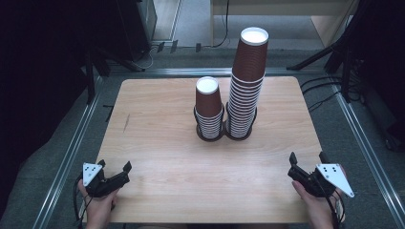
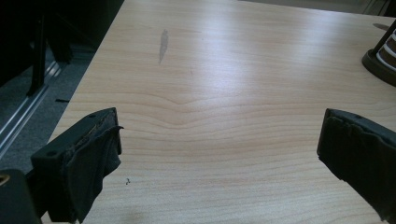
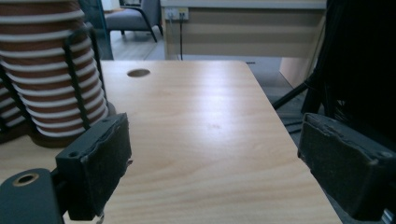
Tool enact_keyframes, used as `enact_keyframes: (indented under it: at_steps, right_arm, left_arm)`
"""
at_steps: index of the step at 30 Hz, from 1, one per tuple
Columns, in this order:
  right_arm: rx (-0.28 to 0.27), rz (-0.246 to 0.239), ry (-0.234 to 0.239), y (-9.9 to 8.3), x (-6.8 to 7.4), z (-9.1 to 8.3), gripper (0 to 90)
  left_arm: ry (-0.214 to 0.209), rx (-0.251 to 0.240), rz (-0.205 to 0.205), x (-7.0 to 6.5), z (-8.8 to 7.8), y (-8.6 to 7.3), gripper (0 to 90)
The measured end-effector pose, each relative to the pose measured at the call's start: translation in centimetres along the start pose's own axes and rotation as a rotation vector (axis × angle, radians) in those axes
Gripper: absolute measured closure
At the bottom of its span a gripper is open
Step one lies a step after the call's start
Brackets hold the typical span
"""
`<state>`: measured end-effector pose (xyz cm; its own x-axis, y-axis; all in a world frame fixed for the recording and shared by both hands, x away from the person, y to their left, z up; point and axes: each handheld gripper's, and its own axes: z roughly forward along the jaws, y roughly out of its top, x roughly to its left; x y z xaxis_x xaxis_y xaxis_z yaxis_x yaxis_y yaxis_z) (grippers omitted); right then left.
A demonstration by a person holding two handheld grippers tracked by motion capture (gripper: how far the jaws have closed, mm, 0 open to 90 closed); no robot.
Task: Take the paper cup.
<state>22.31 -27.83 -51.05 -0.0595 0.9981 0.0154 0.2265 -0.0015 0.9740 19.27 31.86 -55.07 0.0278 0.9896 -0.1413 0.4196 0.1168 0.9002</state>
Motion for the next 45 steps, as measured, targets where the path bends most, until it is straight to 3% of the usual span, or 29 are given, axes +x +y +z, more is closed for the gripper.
enact_keyframes:
  at_steps: [8,15,25,45]
  right_arm:
    - [-0.057,0.006,0.051,2.8,1.8,-0.7,12.2]
    - [-0.066,-0.003,0.071,4.6,4.1,0.0,12.2]
    - [-0.117,-0.021,0.137,8.5,7.0,1.0,12.2]
    - [-0.157,-0.058,0.201,13.7,10.7,3.0,12.3]
  left_arm:
    - [-0.007,-0.007,0.001,0.0,-0.2,-0.1,0.0]
    - [-0.012,-0.003,0.003,0.0,-0.1,-0.1,0.0]
    - [-0.023,-0.004,0.004,0.0,-0.1,-0.1,0.0]
    - [-0.040,-0.003,0.008,0.0,-0.2,-0.1,0.0]
